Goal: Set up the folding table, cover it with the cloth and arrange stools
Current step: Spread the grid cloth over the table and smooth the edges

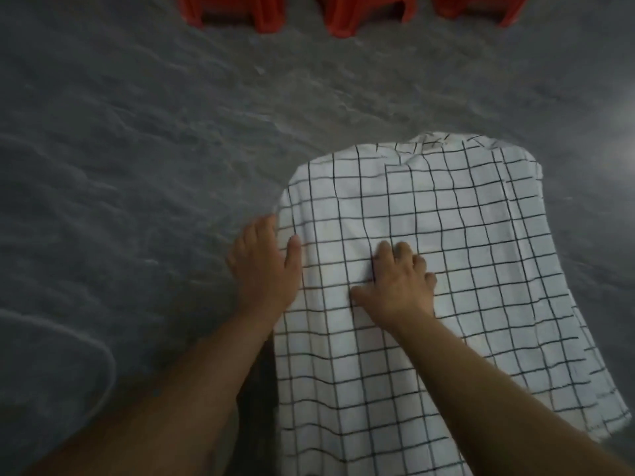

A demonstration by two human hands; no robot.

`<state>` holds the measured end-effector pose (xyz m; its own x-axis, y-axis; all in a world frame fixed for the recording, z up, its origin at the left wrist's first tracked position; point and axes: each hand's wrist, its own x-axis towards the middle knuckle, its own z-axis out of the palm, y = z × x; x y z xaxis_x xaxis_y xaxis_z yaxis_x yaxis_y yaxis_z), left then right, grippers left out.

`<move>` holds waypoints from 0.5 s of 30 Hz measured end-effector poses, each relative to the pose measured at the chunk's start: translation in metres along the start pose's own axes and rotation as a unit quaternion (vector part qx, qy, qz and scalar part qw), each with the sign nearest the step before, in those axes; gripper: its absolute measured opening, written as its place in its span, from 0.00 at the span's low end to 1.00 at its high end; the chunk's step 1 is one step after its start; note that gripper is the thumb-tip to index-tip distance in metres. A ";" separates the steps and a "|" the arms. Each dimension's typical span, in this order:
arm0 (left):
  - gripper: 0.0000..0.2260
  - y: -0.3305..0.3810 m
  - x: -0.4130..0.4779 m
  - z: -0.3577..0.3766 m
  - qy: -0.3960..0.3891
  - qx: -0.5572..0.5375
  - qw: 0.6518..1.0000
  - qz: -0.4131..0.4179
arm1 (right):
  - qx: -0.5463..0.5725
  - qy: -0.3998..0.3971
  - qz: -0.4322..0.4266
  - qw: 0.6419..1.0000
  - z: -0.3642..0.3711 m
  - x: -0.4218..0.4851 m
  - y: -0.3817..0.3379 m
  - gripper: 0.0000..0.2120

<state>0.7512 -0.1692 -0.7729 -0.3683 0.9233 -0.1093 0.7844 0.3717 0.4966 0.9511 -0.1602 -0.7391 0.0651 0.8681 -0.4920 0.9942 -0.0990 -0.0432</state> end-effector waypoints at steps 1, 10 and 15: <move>0.22 -0.011 0.016 -0.007 -0.014 0.005 1.000 0.017 | 0.010 -0.021 0.015 1.000 -0.004 0.001 -0.004 0.42; 0.17 -0.054 0.119 -0.035 -0.225 -0.052 0.972 0.036 | 0.081 -0.094 0.088 0.988 -0.022 0.009 -0.036 0.41; 0.17 -0.029 0.162 -0.028 -0.271 -0.049 0.960 0.048 | 0.069 -0.093 0.081 0.990 -0.019 0.011 -0.037 0.42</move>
<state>0.6549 -0.0332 -0.7807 0.0372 0.8774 -0.4783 0.7417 0.2966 0.6017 0.9168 -0.1380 -0.7268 0.1932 0.7323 -0.6530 0.9500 -0.3060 -0.0620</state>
